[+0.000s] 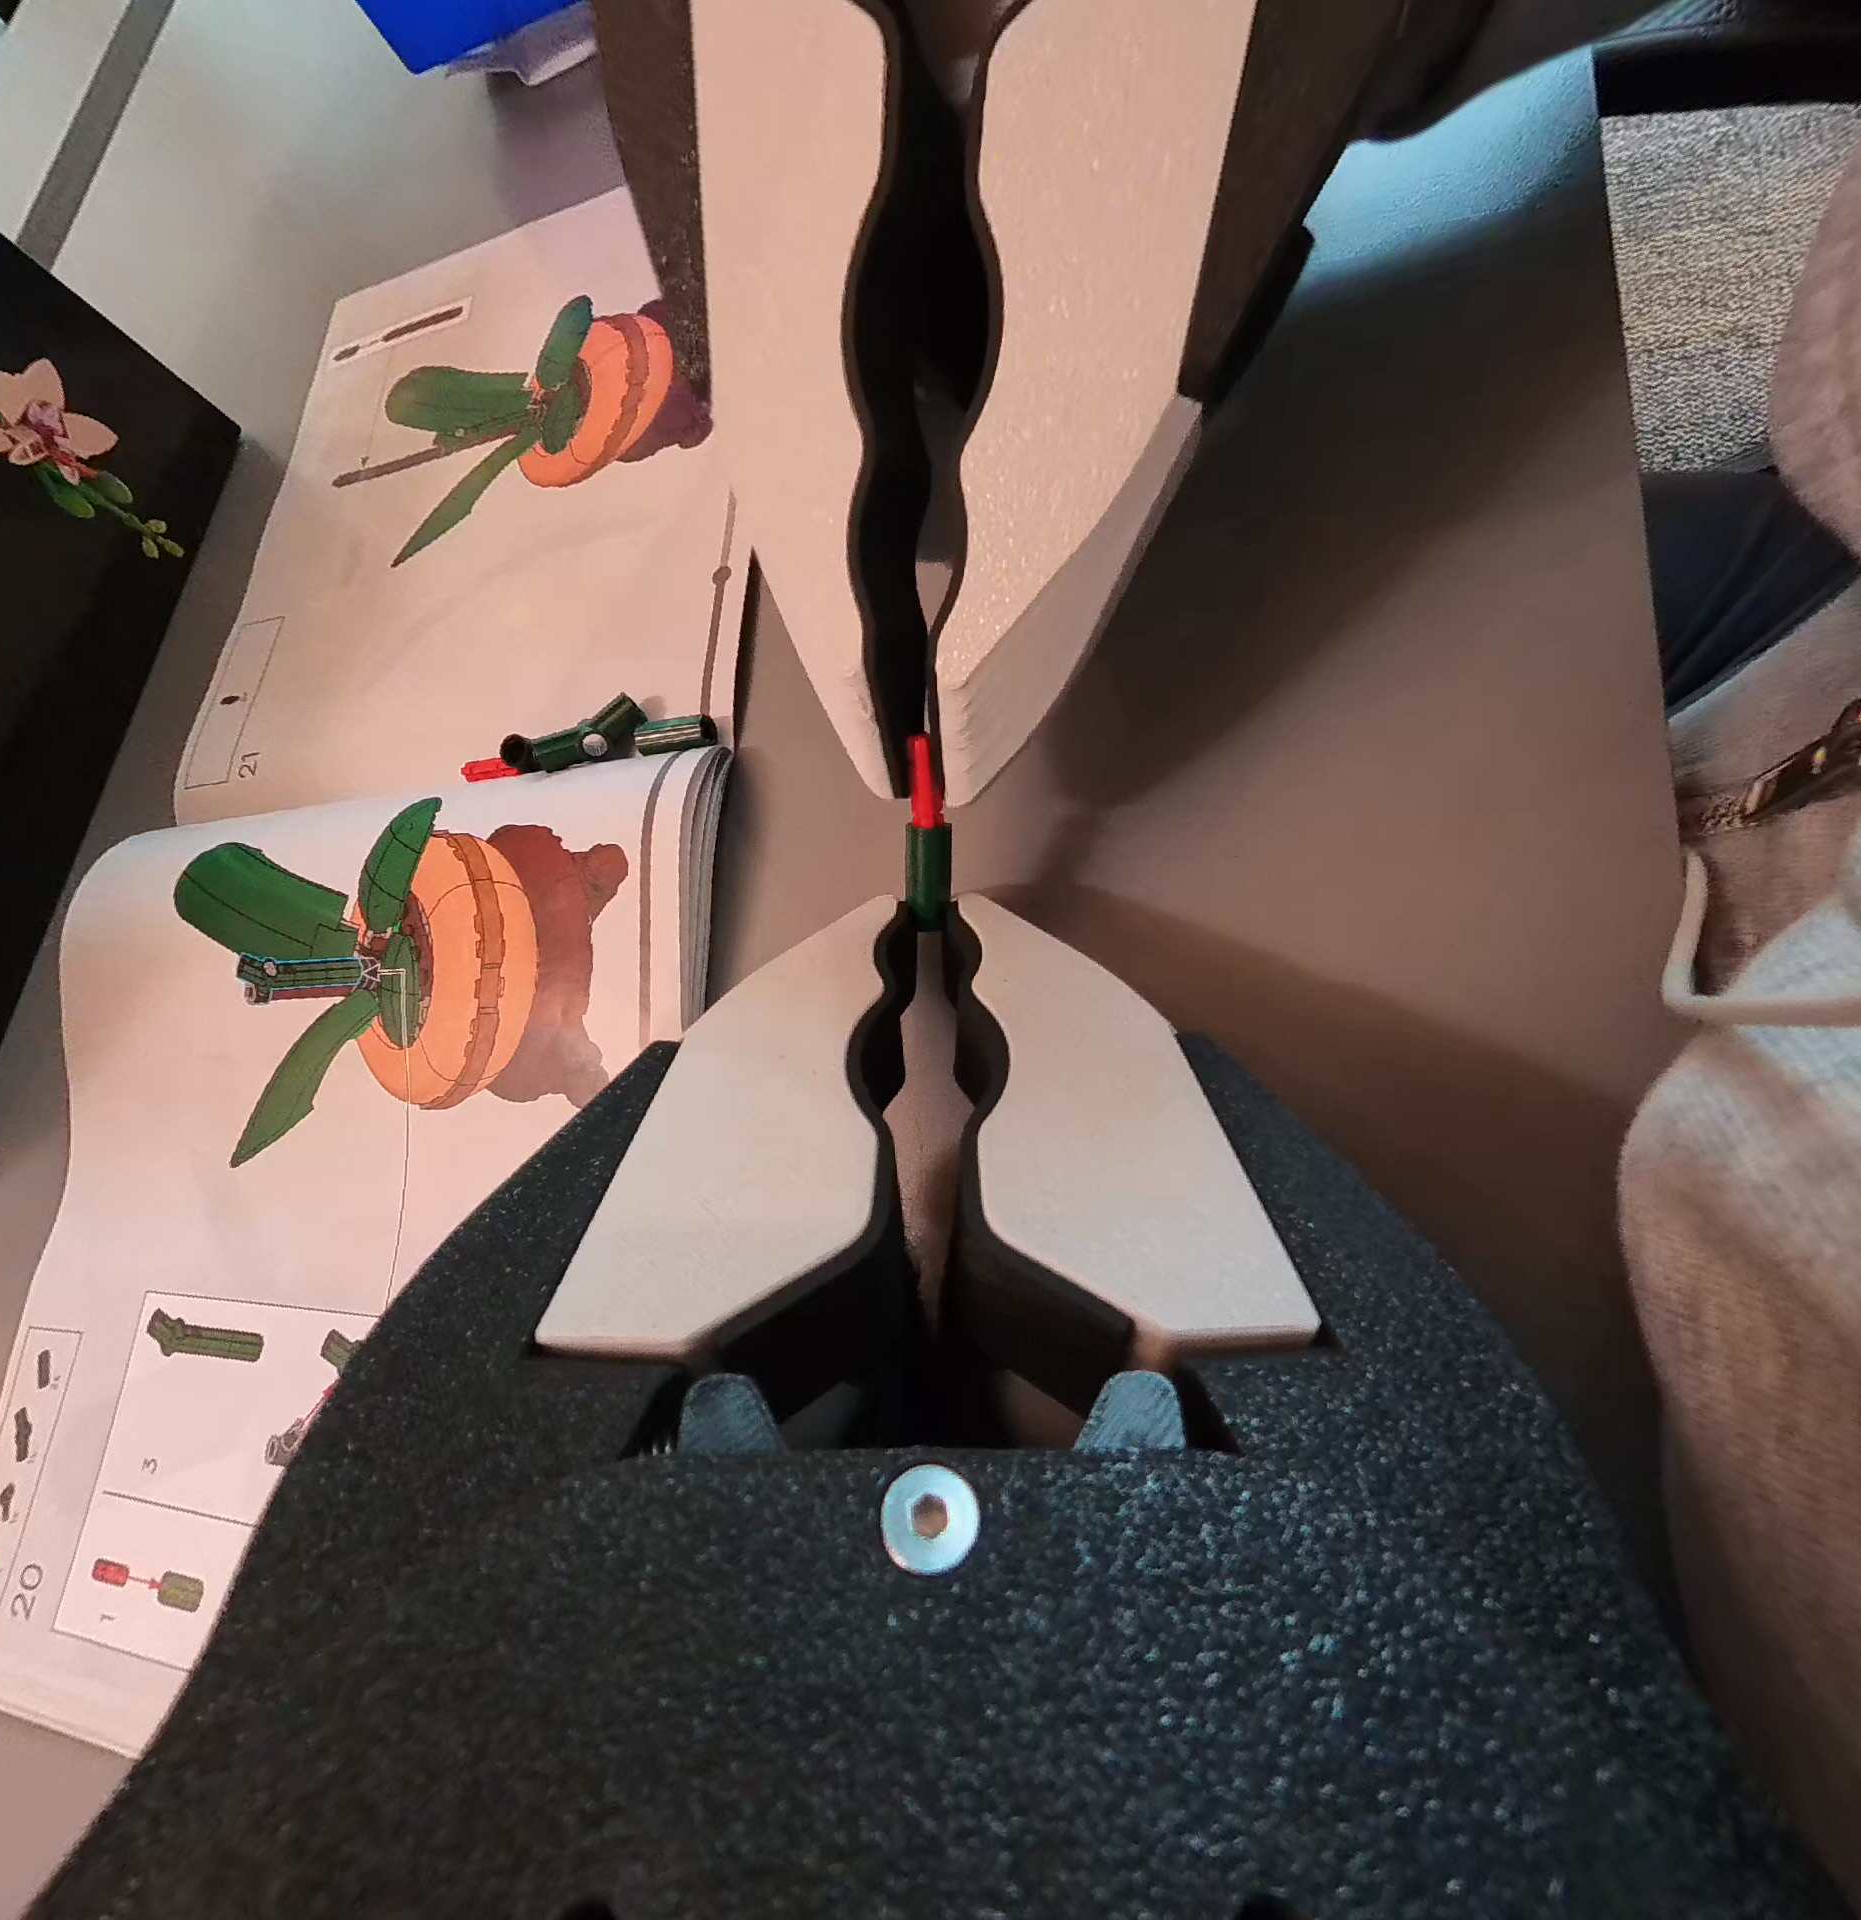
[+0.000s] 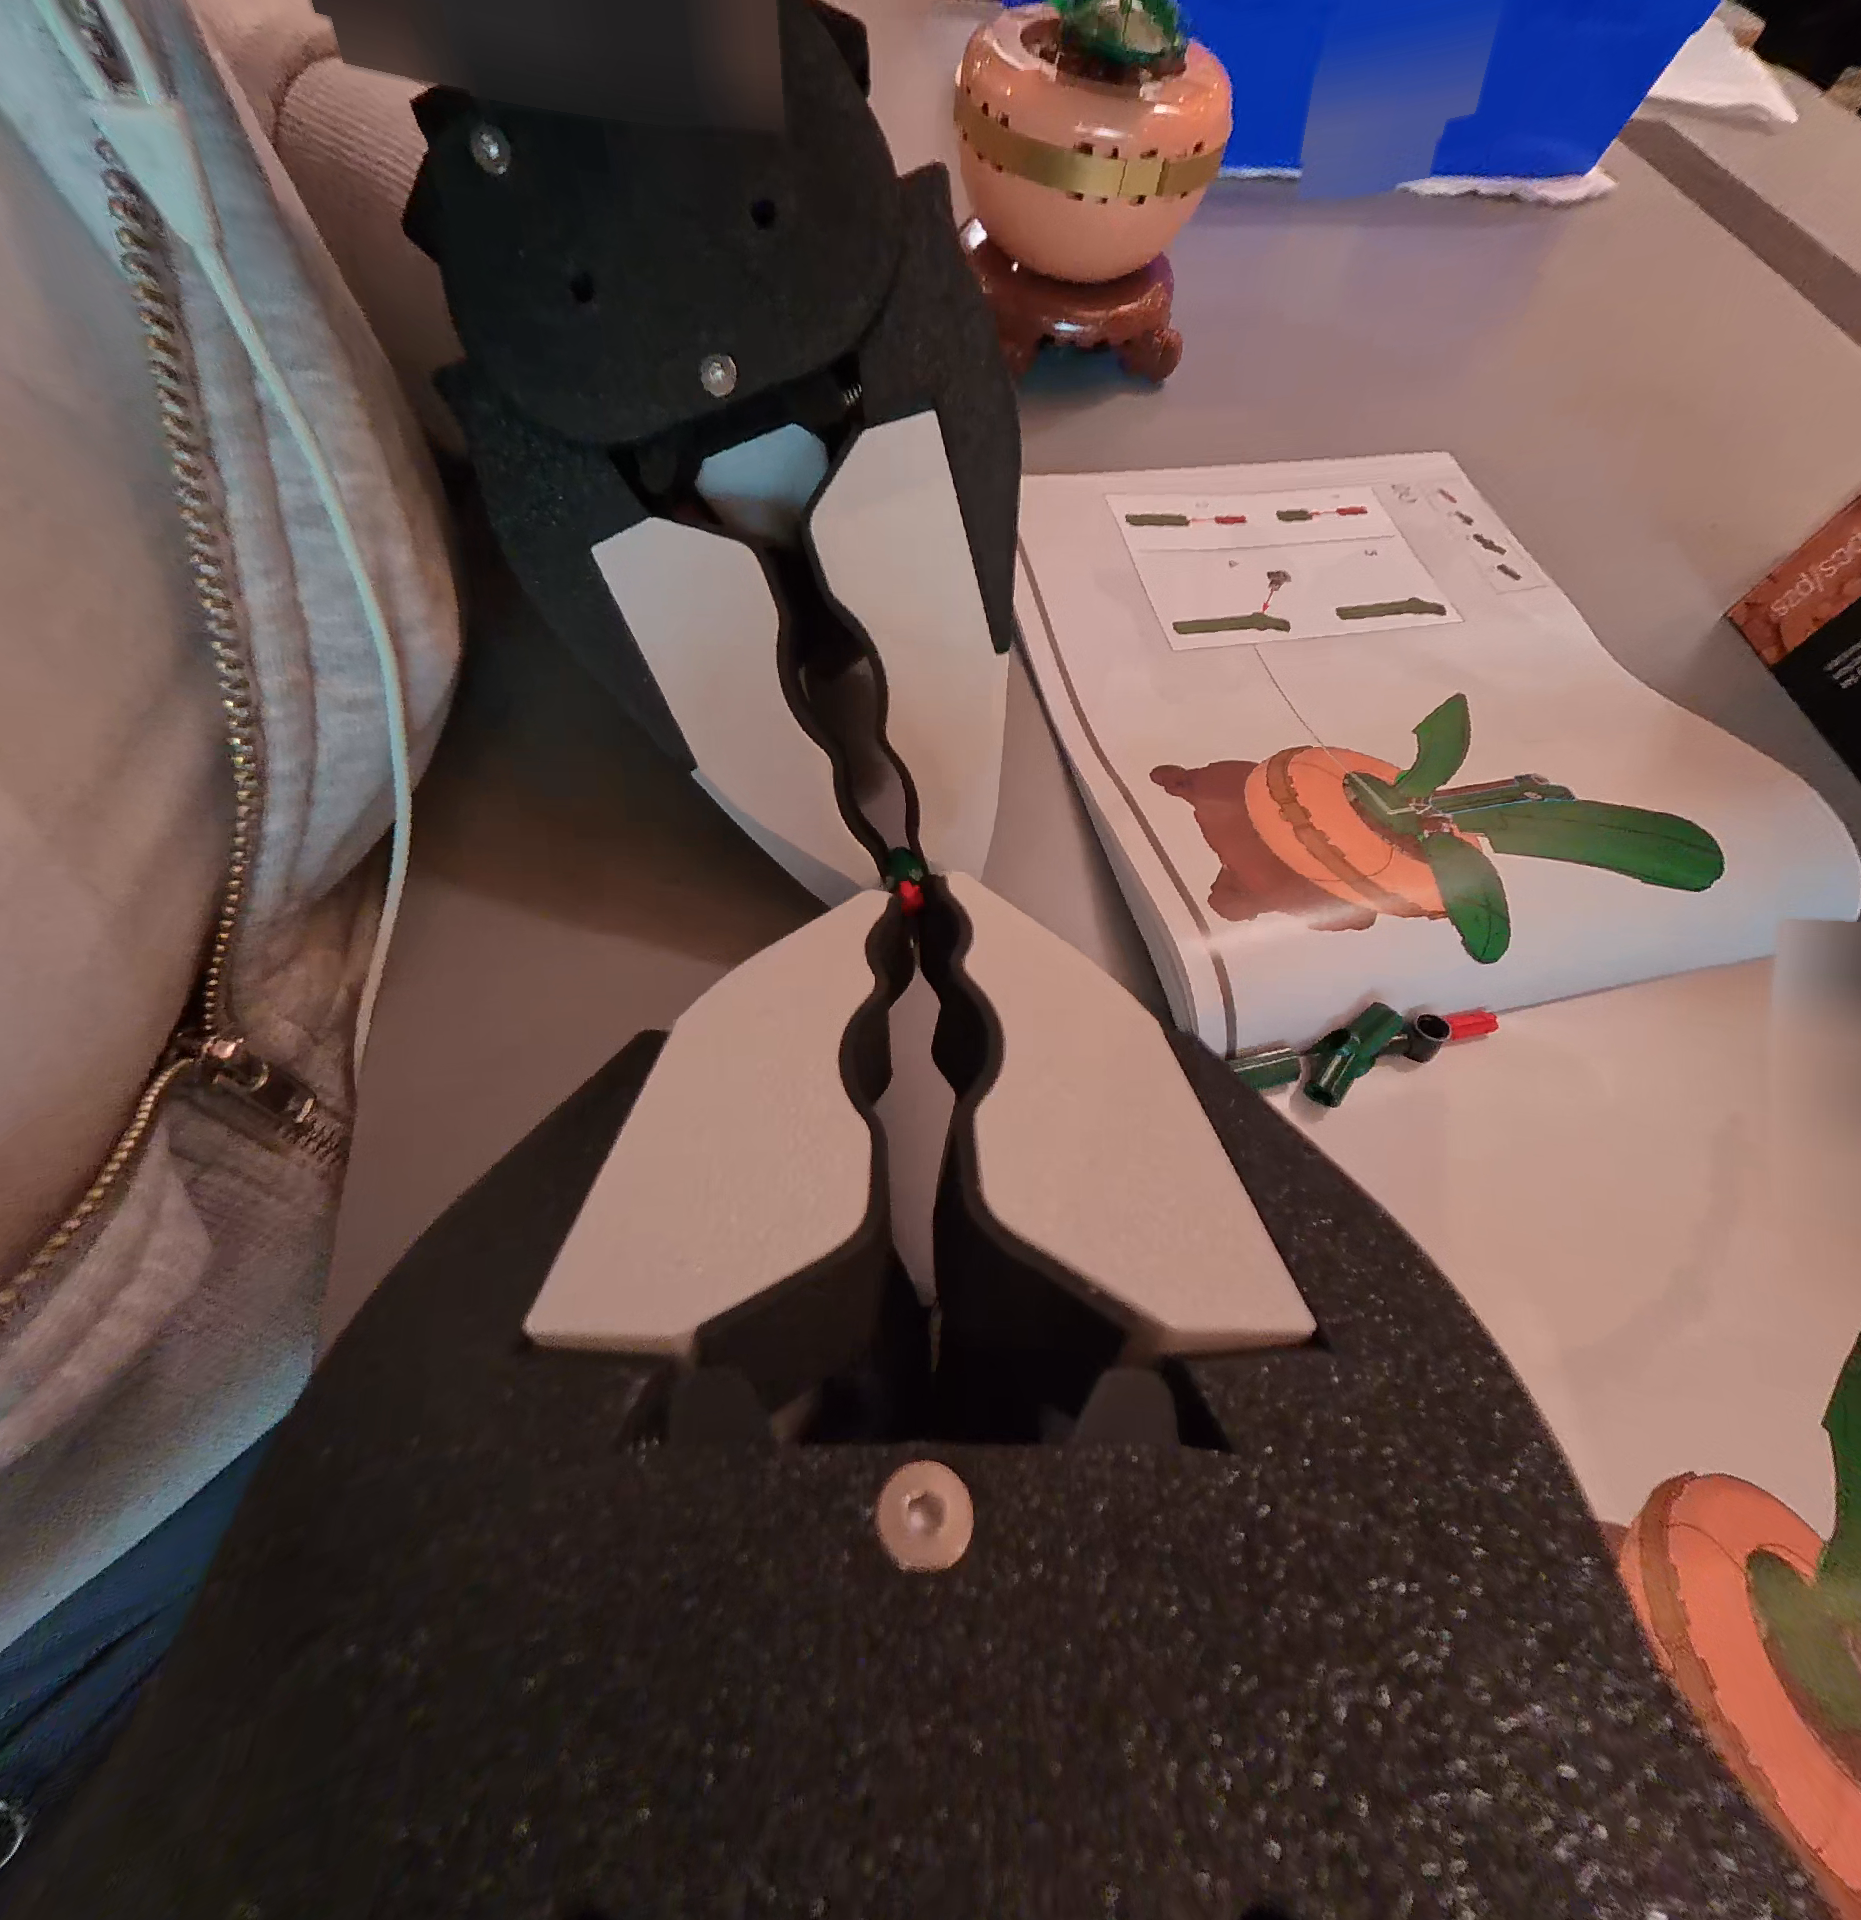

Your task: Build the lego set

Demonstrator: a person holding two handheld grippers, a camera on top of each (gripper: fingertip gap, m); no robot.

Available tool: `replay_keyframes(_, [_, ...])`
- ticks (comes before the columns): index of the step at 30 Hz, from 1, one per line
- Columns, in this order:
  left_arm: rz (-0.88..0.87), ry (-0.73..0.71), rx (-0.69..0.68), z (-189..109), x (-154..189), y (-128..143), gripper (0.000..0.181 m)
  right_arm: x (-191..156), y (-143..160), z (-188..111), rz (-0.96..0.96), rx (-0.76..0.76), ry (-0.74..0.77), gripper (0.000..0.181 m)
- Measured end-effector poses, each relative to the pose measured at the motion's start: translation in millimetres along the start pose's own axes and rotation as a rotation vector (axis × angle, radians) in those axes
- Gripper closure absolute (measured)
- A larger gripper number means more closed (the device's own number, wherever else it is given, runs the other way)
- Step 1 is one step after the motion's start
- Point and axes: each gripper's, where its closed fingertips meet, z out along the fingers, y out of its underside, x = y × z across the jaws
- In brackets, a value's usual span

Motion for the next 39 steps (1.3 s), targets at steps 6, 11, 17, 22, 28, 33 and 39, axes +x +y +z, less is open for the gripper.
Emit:
replay_keyframes(6, [0.006, -0.003, 0.0, 0, 1, 0, 0.177, -1, -1, 1, 0.011, 0.009, -0.024, 0.179])
replay_keyframes(11, [0.007, -0.002, 0.001, 0, 1, 0, 0.177, -1, -1, 1, 0.021, 0.007, -0.039, 0.179])
replay_keyframes(17, [0.0, 0.005, 0.0, 0, 2, 0, 0.177, -1, 0, 2, 0.033, 0.0, -0.047, 0.179])
replay_keyframes(22, [0.009, 0.032, 0.013, 0, 7, -3, 0.177, -3, 30, 8, -0.023, -0.213, -0.039, 0.181])
replay_keyframes(28, [0.013, 0.01, 0.038, 0, 8, -9, 0.178, 0, 29, 9, -0.068, -0.2, -0.026, 0.179])
replay_keyframes(33, [-0.013, -0.008, 0.001, -2, 1, 1, 0.179, 3, 22, 6, -0.035, -0.148, -0.037, 0.179])
replay_keyframes(39, [-0.051, -0.028, -0.024, -5, -3, 5, 0.173, 5, 26, 9, -0.022, -0.192, -0.033, 0.179])
